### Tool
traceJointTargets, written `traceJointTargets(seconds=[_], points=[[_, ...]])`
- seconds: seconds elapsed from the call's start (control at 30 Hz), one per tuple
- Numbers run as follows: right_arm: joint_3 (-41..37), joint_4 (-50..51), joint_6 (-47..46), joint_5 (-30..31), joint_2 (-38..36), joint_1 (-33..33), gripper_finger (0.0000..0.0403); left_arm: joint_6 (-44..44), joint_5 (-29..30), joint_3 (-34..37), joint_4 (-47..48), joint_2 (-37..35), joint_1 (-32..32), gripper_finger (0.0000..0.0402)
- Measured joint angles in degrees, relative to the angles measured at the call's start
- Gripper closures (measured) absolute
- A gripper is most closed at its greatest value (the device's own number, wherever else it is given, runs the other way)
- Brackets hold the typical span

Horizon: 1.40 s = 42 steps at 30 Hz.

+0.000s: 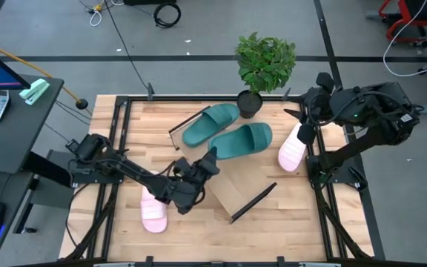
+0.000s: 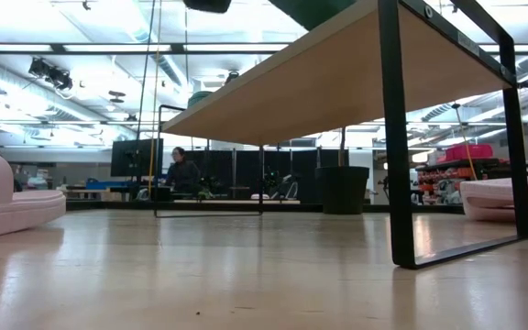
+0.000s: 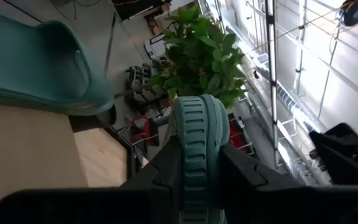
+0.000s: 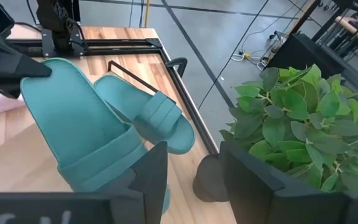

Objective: Pick and place slides into the shelf
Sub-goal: Put the green slide on the shelf

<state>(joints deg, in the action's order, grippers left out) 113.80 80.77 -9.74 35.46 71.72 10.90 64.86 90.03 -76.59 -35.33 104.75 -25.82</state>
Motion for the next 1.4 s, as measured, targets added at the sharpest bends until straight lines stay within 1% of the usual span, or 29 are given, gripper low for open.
traceJointTargets(seconds=[0.23, 0.37, 0.5, 0.6, 0.67, 0.77, 0.87, 0.97, 1.2, 1.4], points=[[0.0, 0.0, -1.8, 0.0, 0.3, 0.0, 0.0249, 1.2, 0.0, -0.1, 0.0, -0.1, -0.4, 0.0322], [0.0, 0.4, -5.0, 0.0, 1.2, 0.0, 0.0249, 0.7, 0.0, -0.1, 0.0, -0.1, 0.1, 0.0322], [0.0, 4.8, -10.6, 0.0, 2.1, 0.0, 0.0249, 0.7, 0.0, -0.1, -0.3, -0.4, 0.3, 0.0322], [-0.2, 9.4, -14.6, 2.0, 2.1, 0.0, 0.0249, 0.0, 0.1, -0.1, 0.1, -1.7, -0.2, 0.0322], [-1.9, 8.9, -15.4, 3.1, 0.4, 0.0, 0.0251, -1.1, 0.0, 0.0, 0.9, -2.8, -1.0, 0.0322], [-4.9, 9.1, -18.8, 3.4, -2.8, 0.0, 0.0254, -5.7, 0.1, 0.0, 0.3, -4.4, -1.8, 0.0322], [-10.6, 8.3, -23.8, 3.6, -6.9, 0.0, 0.0258, -8.9, 0.1, 0.0, 0.3, -6.0, -2.8, 0.0322], [-18.8, 3.4, -29.0, 2.5, -11.8, 0.0, 0.0261, -9.8, 0.1, 0.0, 0.0, -6.6, -3.2, 0.0322], [-40.6, -22.6, -36.0, -5.3, -24.0, 0.0, 0.0259, -9.7, 0.0, 0.0, -0.4, -7.0, -4.1, 0.0322], [-54.6, -34.2, -45.9, -6.6, -31.0, 0.0, 0.0254, -10.6, 0.0, 0.0, -0.8, -8.0, -4.7, 0.0322]])
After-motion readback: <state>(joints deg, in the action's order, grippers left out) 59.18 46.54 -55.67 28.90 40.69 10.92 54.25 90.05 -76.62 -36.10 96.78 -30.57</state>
